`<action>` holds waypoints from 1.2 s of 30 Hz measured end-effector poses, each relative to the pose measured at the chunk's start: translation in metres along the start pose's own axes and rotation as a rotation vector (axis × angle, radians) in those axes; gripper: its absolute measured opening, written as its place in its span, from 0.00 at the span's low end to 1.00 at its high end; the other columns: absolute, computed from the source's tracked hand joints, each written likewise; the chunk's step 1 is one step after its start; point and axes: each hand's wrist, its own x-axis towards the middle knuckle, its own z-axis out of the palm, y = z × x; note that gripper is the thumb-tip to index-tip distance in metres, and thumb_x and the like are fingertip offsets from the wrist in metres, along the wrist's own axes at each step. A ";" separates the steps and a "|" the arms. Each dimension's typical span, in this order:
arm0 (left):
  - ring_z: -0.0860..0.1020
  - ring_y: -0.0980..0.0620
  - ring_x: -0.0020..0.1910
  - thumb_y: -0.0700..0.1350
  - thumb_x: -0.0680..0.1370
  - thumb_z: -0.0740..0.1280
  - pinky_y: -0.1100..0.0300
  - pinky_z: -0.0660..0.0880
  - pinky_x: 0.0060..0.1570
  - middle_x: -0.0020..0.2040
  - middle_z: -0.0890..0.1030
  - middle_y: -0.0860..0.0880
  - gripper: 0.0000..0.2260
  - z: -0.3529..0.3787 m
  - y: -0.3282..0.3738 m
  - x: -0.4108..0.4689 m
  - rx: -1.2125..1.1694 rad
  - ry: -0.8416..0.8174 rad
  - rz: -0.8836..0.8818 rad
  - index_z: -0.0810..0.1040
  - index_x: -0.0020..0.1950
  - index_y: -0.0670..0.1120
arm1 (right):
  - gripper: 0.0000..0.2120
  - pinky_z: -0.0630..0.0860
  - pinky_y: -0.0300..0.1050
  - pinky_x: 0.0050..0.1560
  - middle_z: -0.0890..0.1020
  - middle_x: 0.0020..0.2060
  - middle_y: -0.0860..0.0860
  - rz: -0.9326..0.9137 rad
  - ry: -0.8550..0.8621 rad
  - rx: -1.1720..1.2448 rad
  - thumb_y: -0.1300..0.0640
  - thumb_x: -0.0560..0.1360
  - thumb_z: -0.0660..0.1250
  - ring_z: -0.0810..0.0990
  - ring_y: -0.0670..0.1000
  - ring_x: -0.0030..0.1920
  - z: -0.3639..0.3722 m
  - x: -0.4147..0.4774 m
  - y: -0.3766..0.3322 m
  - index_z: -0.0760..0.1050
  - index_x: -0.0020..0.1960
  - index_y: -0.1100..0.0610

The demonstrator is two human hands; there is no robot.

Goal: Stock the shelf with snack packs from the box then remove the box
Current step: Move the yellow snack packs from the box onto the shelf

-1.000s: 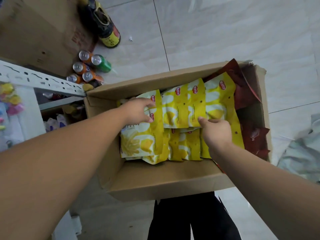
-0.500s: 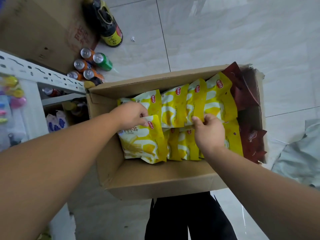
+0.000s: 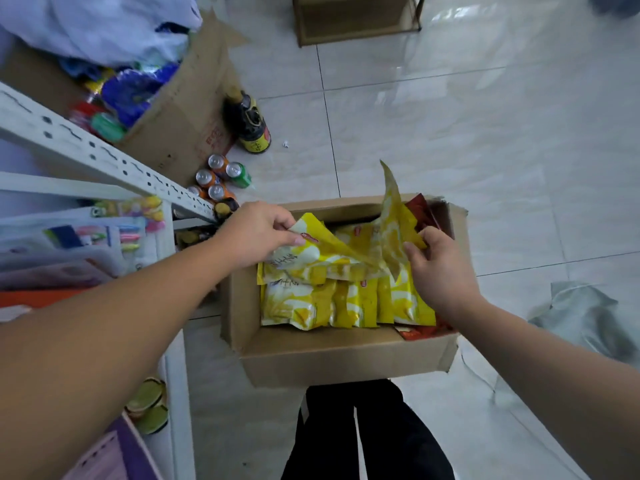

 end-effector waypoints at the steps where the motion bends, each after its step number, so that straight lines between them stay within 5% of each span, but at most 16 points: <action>1: 0.69 0.58 0.25 0.52 0.72 0.77 0.62 0.65 0.28 0.24 0.75 0.54 0.10 -0.007 0.009 -0.009 -0.027 0.020 0.011 0.81 0.33 0.52 | 0.12 0.67 0.47 0.30 0.75 0.29 0.51 -0.035 -0.007 -0.045 0.52 0.80 0.64 0.74 0.54 0.30 -0.013 -0.003 -0.007 0.69 0.40 0.54; 6: 0.62 0.58 0.25 0.50 0.73 0.77 0.61 0.58 0.29 0.22 0.67 0.56 0.16 -0.052 0.064 -0.054 -0.217 0.131 0.042 0.76 0.28 0.55 | 0.07 0.64 0.50 0.33 0.79 0.35 0.56 -0.254 0.018 -0.266 0.53 0.80 0.64 0.76 0.64 0.39 -0.089 -0.012 -0.055 0.73 0.47 0.57; 11: 0.78 0.47 0.32 0.52 0.70 0.78 0.53 0.75 0.32 0.38 0.83 0.40 0.13 -0.115 0.129 -0.094 -0.408 0.222 0.105 0.84 0.43 0.44 | 0.08 0.71 0.51 0.35 0.80 0.34 0.58 -0.333 0.125 -0.350 0.53 0.81 0.62 0.76 0.64 0.38 -0.175 -0.013 -0.117 0.77 0.50 0.56; 14: 0.79 0.58 0.29 0.44 0.73 0.77 0.65 0.75 0.30 0.37 0.85 0.47 0.04 -0.155 0.173 -0.124 -0.447 0.311 0.160 0.84 0.40 0.48 | 0.08 0.69 0.49 0.35 0.80 0.34 0.54 -0.373 0.171 -0.350 0.53 0.81 0.61 0.74 0.60 0.36 -0.226 -0.020 -0.162 0.78 0.50 0.53; 18: 0.85 0.49 0.40 0.49 0.69 0.79 0.57 0.82 0.45 0.39 0.87 0.49 0.06 -0.209 0.219 -0.167 -0.494 0.461 0.232 0.86 0.40 0.50 | 0.08 0.75 0.52 0.40 0.82 0.38 0.56 -0.517 0.249 -0.356 0.54 0.80 0.63 0.78 0.63 0.41 -0.291 -0.034 -0.224 0.80 0.48 0.53; 21: 0.84 0.57 0.38 0.42 0.72 0.77 0.62 0.79 0.40 0.38 0.87 0.52 0.03 -0.248 0.255 -0.210 -0.499 0.530 0.293 0.85 0.43 0.48 | 0.08 0.77 0.54 0.41 0.84 0.39 0.55 -0.668 0.310 -0.360 0.55 0.80 0.65 0.80 0.63 0.41 -0.338 -0.050 -0.266 0.82 0.48 0.54; 25: 0.85 0.44 0.47 0.44 0.72 0.77 0.49 0.81 0.50 0.44 0.87 0.44 0.08 -0.294 0.289 -0.270 -0.469 0.677 0.332 0.86 0.48 0.42 | 0.08 0.77 0.54 0.42 0.83 0.39 0.53 -0.798 0.383 -0.273 0.55 0.80 0.65 0.79 0.59 0.40 -0.389 -0.075 -0.322 0.81 0.47 0.55; 29: 0.83 0.50 0.36 0.44 0.70 0.77 0.55 0.79 0.41 0.41 0.86 0.42 0.10 -0.320 0.307 -0.326 -0.515 0.805 0.324 0.85 0.47 0.40 | 0.06 0.76 0.49 0.41 0.82 0.35 0.48 -0.900 0.354 -0.132 0.54 0.80 0.65 0.80 0.53 0.38 -0.416 -0.101 -0.369 0.79 0.46 0.51; 36: 0.86 0.45 0.47 0.42 0.75 0.74 0.50 0.82 0.54 0.45 0.87 0.44 0.07 -0.311 0.313 -0.420 -0.553 0.998 0.262 0.85 0.51 0.42 | 0.08 0.79 0.49 0.45 0.84 0.35 0.53 -1.059 0.201 0.094 0.54 0.80 0.68 0.84 0.54 0.39 -0.441 -0.136 -0.418 0.80 0.43 0.54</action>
